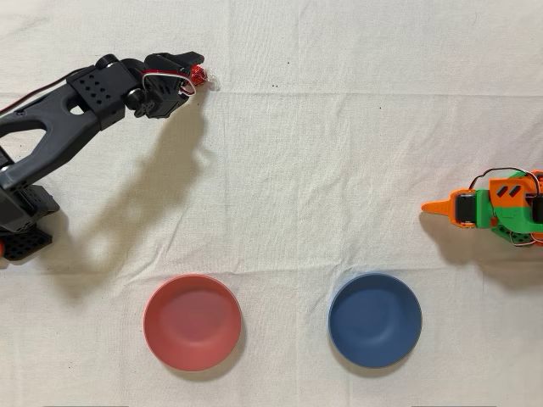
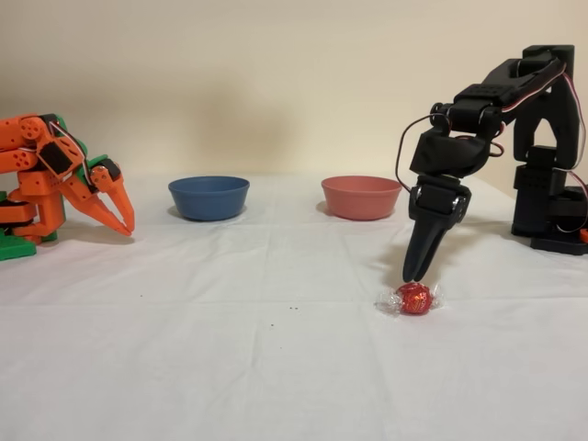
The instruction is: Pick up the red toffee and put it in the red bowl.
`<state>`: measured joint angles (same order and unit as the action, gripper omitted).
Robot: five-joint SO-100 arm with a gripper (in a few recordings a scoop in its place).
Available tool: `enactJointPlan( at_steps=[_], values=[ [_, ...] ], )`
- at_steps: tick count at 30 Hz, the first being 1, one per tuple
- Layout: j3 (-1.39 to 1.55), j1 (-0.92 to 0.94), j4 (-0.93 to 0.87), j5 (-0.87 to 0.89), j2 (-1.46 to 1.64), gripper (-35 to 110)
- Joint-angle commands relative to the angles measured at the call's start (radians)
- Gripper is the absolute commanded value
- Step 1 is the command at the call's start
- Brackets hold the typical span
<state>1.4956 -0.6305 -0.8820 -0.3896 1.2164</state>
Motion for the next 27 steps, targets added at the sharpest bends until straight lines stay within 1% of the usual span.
enactJointPlan(
  at_steps=[1,9,27],
  values=[
    [-0.034,-0.032,0.008,-0.005,0.015,31],
    [-0.077,-0.049,0.014,0.008,-0.034,30],
    [-0.112,-0.035,0.051,-0.038,-0.103,29]
  ],
)
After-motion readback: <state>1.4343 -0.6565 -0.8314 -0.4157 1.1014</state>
